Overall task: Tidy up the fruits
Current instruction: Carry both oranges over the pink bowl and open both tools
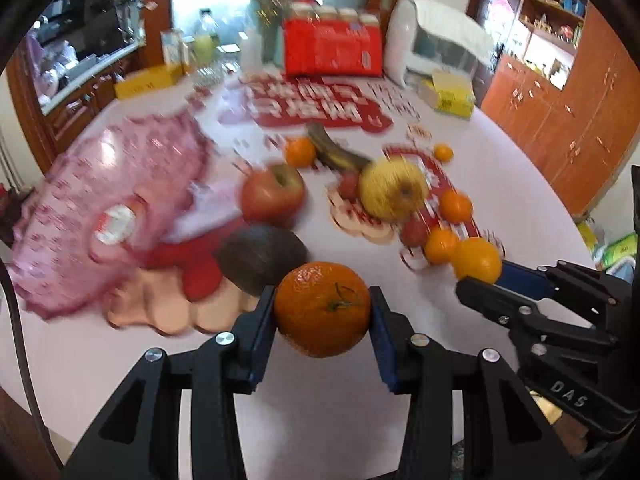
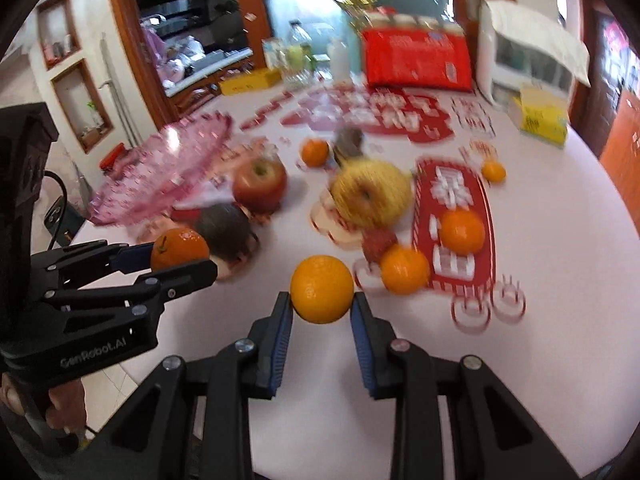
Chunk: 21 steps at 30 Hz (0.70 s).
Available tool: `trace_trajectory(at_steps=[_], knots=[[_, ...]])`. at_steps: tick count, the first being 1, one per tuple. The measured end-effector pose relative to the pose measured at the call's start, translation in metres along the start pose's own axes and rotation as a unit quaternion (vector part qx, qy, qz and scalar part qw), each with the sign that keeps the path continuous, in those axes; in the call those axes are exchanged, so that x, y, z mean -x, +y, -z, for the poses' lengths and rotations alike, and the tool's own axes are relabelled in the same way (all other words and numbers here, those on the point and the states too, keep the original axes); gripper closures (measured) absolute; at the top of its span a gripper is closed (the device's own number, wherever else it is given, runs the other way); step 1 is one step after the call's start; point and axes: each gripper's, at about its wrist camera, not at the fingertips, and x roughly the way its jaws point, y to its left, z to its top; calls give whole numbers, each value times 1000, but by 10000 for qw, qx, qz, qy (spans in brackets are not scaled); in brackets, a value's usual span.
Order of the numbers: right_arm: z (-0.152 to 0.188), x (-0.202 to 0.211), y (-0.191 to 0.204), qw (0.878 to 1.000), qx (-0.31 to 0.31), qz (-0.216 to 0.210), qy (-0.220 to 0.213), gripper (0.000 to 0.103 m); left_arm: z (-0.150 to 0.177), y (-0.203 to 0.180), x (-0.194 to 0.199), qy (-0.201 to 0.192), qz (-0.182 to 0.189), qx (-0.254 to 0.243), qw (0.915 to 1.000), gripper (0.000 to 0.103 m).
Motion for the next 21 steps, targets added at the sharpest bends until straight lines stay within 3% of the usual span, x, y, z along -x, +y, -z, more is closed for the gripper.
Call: trace_trajectory(at_steps=[6,11,15,21], knots=[[-58,29,37,9969,497,-266,-544,73,-39,52,53,-735,-654,267,9948,61],[-115,33,72,9929,560,-670,-814,73,-62,109,74,-1000,-1128,705,9861,61],[-141,13,104,9904,786,-783,-824,73,-70,156,71,-955,-1548,1063,9776,61],[-155,-61,149,9896,1054,-969,-137,73,-66,208,22,-314,-1812,1427,9725,61]])
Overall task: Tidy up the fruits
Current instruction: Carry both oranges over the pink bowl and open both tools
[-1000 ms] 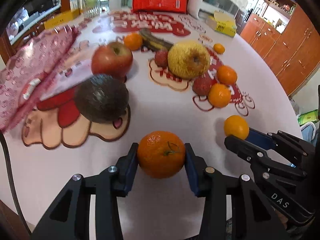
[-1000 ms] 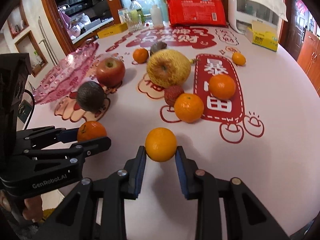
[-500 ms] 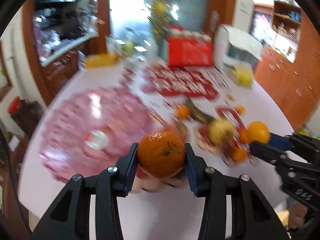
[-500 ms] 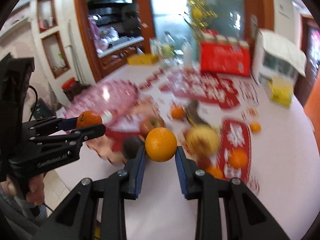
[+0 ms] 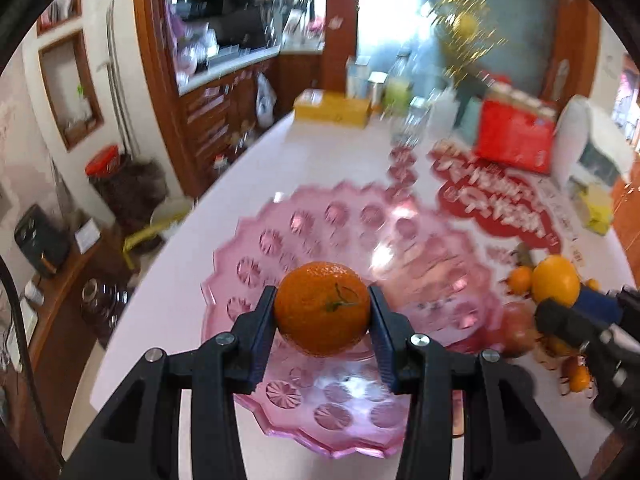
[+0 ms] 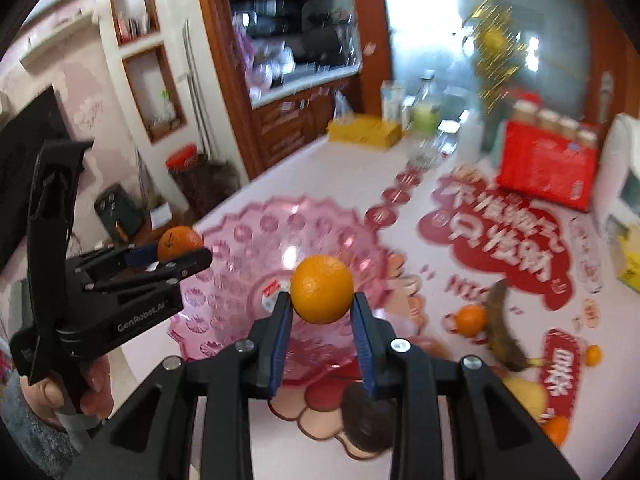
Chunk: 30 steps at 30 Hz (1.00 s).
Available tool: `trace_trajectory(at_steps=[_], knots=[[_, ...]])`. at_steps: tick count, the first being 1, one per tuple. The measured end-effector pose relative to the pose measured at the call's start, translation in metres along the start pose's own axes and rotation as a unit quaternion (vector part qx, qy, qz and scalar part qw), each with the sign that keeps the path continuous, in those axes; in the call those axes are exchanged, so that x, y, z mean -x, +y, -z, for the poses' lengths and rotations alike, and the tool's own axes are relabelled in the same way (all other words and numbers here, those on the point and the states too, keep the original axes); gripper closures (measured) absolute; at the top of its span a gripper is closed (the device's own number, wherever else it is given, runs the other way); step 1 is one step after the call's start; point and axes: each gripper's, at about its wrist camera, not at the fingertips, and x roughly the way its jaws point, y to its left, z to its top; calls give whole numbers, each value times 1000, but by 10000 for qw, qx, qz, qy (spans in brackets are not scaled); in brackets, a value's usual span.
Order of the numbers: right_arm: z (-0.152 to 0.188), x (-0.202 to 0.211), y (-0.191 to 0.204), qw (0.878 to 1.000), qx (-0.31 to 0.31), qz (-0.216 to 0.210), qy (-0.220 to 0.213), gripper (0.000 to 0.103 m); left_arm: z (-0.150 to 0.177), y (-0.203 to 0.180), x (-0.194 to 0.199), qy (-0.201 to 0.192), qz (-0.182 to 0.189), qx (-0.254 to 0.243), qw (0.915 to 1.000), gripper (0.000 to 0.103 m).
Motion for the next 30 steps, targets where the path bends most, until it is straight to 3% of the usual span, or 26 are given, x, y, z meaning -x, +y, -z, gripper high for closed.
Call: trace_trajectory(at_steps=[5,9,26,27,29,30], knots=[[16,-61,10,9979,-83,-133,625,73,13,7,-47,550,18,179,9983,61],[29,-83,12,9958,-55,-168,901,73,20,6,-62,644,17,159,9978,61],[34,-99,14,9951,46,-156,974,72,37,-12,-76,956,-18,-116,9953,59],[34,-98,14,9951,37,-176,976,72,37,-13,-76,972,-33,-131,9952,57],[34,-98,13,9950,26,-212,980,71,38,-12,-75,984,-27,-92,9951,37],[34,-98,13,9948,13,-239,985,70,38,-11,-74,962,-41,-49,9953,35]])
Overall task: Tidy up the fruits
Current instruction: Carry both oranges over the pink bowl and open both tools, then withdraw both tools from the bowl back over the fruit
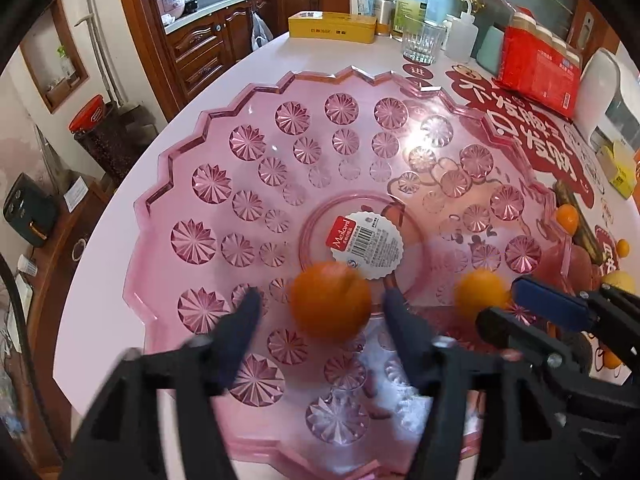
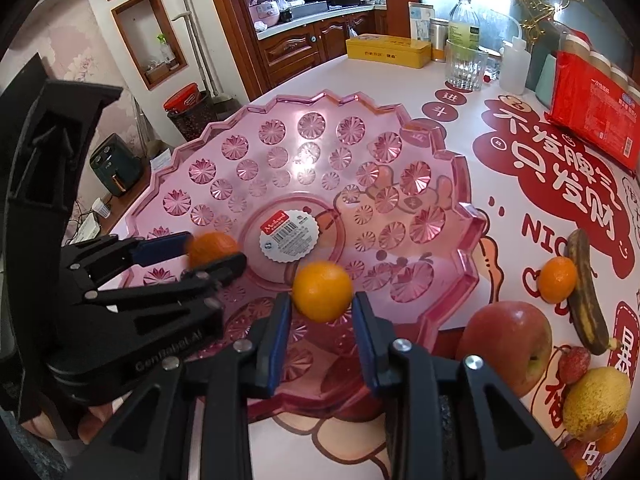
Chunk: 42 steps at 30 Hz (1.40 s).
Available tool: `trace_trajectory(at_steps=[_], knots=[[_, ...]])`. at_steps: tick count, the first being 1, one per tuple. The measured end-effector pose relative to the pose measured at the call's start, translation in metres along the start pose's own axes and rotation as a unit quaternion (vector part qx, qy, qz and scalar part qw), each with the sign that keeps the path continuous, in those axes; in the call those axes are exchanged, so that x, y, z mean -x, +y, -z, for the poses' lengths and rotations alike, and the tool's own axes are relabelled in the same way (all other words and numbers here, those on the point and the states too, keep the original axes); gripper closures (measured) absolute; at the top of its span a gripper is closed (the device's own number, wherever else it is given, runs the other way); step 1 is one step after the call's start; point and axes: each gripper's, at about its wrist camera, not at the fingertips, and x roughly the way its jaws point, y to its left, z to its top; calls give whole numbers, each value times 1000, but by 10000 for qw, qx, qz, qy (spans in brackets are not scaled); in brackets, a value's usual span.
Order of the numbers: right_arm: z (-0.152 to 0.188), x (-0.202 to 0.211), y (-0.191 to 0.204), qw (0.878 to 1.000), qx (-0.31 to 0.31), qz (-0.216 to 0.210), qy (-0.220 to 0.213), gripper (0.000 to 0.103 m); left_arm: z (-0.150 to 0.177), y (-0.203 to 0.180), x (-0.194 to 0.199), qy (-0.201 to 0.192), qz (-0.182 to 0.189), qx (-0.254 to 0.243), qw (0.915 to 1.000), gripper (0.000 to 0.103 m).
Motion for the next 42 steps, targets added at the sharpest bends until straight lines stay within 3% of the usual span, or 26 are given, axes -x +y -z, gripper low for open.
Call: trace_trajectory(at_steps=[8,21,35,39,42], knots=[[3,7,0,9998,-65,-195,-80,64,4,9,12,-145,-122,107,9998,19],[11,21,-2,9991,-148,-332,-236,62,21,10,37,-553,-88,257,9981,19],[20,40,-3,9986,-182,-341,-369,62,34,6,61,-499,-48,267,9984,17],[21,51,-5,9980,-214,-361,-478,62,36,7,70,-275,215,364,9987,17],[23,70,-4,9969,-179,-347,-683,62,35,3,86,-314,384,352,9981,17]])
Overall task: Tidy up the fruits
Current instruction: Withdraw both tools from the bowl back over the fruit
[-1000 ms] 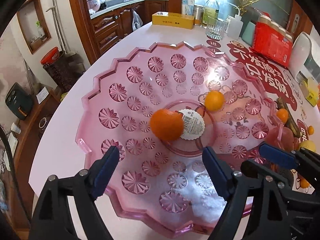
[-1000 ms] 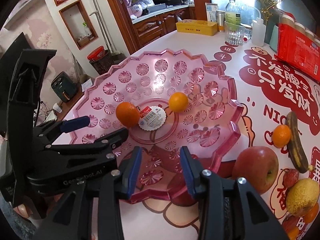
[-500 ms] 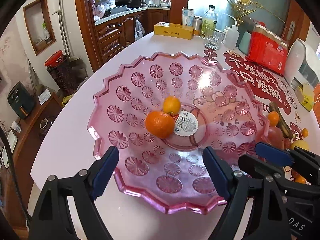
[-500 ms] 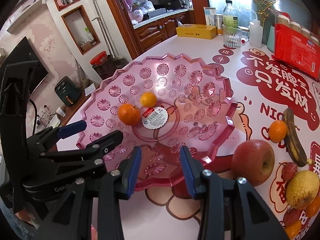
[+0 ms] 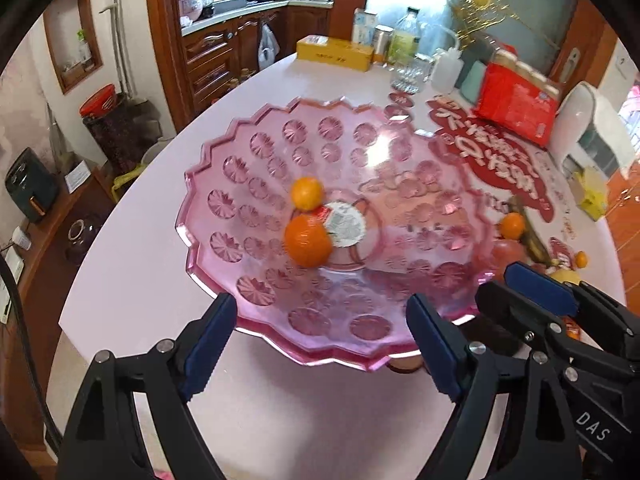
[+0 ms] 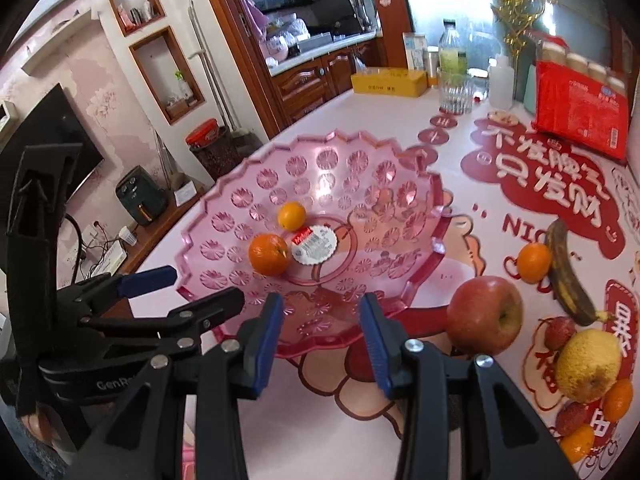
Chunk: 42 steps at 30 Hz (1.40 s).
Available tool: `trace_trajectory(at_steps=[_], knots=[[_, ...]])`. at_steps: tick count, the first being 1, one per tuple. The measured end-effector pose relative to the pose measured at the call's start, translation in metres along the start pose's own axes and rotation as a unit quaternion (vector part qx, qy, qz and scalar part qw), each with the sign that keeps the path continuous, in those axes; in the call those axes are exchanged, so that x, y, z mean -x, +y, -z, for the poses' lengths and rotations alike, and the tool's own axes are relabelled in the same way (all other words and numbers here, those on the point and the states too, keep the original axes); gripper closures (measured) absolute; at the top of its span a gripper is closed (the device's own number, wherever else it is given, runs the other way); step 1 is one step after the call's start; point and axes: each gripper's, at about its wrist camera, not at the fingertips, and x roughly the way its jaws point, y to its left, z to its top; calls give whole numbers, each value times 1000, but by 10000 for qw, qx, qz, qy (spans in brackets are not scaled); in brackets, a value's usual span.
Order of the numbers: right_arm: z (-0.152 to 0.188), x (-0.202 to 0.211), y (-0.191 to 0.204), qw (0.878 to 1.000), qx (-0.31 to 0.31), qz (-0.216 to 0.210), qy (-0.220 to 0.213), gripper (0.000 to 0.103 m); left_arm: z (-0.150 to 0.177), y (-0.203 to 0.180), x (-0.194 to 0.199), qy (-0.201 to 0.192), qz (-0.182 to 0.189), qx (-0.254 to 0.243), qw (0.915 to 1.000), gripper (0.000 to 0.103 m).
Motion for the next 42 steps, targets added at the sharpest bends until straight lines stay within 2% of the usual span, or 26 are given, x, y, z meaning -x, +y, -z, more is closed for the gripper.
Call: trace_trajectory(at_steps=[8,11,16,18,22,27,30,32,36,42], knots=[[3,68,-5,9972,54,214,-721,62,-8,-46,58,-553,101,-571,9968,14],[8,97,-13,9935,20,540,-1001,54,-11,-66,74,-705,204,-708,9948,12],[12,147,-43,9860,-203,937,-1363,48,-18,-96,90,-733,713,-804,9915,12],[15,170,-57,9819,-299,1112,-1500,46,-19,-113,95,-779,763,-929,9897,12],[24,203,-82,9711,-400,1613,-1713,35,-20,-148,98,-841,932,-1220,9846,11],[35,220,-122,9581,-731,2176,-1711,34,-18,-196,80,-656,1166,-1551,9788,9],[44,220,-147,9531,-970,2361,-1627,34,-16,-223,61,-486,1271,-1702,9760,9],[54,213,-168,9512,-1170,2429,-1501,34,-12,-241,43,-336,1353,-1813,9735,9],[72,194,-197,9488,-1401,2547,-1237,34,-4,-270,7,-124,1281,-2024,9708,9],[105,151,-227,9491,-1544,2650,-713,34,8,-294,-40,278,1203,-2151,9688,9]])
